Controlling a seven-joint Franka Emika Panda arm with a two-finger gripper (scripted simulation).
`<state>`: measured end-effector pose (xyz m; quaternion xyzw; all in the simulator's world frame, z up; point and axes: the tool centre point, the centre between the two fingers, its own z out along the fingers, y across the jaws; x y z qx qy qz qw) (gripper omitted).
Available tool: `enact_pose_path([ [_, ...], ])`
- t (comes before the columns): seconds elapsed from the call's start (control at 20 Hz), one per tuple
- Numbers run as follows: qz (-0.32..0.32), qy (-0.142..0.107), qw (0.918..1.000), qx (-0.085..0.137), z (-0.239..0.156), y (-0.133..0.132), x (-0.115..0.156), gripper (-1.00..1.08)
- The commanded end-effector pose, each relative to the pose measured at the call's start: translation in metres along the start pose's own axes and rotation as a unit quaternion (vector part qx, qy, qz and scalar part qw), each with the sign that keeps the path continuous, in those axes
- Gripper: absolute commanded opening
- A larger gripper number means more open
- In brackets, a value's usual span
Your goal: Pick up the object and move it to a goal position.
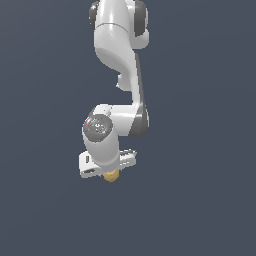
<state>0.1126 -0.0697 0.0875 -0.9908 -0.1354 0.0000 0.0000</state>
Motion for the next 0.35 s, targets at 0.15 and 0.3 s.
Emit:
enact_pose_path([
  [0.15, 0.000, 0.000, 1.0000, 0.000, -0.0025, 0.0054, 0.0057, -1.00],
  [0.3, 0.000, 0.000, 1.0000, 0.000, -0.0028, 0.0061, 0.0064, -1.00],
])
